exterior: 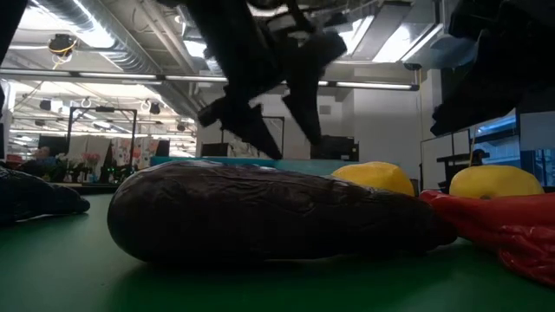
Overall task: Sort produce into baskets
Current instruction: Put the yellow lemon into the green bin
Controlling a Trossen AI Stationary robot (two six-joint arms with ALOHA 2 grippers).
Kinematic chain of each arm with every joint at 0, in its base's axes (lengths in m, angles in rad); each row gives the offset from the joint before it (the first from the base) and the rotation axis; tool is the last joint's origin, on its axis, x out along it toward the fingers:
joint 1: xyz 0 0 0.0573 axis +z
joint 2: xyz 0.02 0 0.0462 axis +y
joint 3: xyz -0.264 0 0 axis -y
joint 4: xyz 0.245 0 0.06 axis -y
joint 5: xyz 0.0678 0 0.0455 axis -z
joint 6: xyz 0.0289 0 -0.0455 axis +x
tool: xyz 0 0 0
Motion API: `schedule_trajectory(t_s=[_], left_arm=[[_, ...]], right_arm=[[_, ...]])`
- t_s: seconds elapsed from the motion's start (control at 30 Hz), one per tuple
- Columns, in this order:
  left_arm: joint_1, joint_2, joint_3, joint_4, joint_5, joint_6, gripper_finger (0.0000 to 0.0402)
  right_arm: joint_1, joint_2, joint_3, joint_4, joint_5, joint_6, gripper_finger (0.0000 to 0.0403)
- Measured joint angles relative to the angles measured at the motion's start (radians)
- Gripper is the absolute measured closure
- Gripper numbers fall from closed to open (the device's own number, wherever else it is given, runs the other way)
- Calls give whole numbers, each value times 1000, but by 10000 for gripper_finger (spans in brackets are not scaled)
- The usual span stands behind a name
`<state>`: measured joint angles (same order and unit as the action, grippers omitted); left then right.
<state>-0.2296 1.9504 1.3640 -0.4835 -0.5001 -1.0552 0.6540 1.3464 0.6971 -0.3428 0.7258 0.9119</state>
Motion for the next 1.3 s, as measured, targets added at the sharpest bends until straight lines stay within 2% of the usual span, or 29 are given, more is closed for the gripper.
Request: schedule_trajectory(t_s=[0.47,0.67,1.03,1.3], left_arm=[[-31,110,0,-8,-22,-268,121],[-29,109,0,-5,-52,-271,128],[-31,108,0,-5,-53,-267,193],[-31,101,0,1,-46,-249,200]], right_arm=[[0,0,0,-2,0,0,123],[0,0,0,-3,0,0,123],[0,0,0,-5,0,0,123],[0,0,0,-4,0,0,123]])
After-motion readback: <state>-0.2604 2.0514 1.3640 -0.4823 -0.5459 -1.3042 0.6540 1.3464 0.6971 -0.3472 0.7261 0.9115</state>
